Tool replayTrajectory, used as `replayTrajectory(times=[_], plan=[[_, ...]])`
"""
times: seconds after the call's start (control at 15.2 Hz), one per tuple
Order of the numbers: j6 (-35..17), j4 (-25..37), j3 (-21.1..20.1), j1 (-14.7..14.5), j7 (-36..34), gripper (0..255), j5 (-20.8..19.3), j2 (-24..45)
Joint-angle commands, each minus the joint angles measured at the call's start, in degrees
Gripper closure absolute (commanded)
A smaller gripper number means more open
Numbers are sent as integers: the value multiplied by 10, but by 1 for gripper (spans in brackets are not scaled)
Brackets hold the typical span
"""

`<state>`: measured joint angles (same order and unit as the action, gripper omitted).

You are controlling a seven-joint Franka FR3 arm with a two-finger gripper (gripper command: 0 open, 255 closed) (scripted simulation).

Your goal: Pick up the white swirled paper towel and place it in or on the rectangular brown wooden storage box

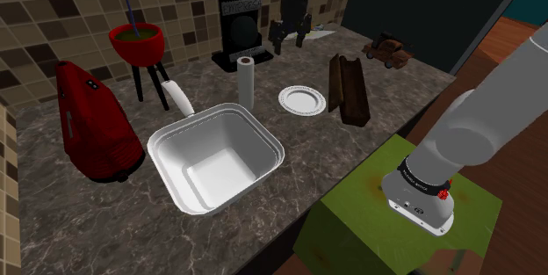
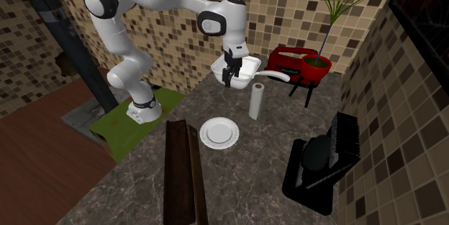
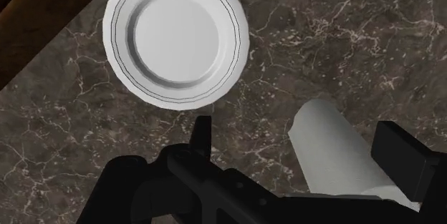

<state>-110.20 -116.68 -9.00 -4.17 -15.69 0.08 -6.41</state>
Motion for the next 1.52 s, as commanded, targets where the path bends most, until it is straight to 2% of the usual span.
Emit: replayTrajectory(times=[0.0,0.66,1.12,1.45], plan=[[-6,37,-8,-5,-19,0,-8,42],[13,281,-27,-47,-97,0,-62,264],[-36,244,-24,-47,-99,0,-65,276],[-40,241,-24,-46,-99,0,-66,277]])
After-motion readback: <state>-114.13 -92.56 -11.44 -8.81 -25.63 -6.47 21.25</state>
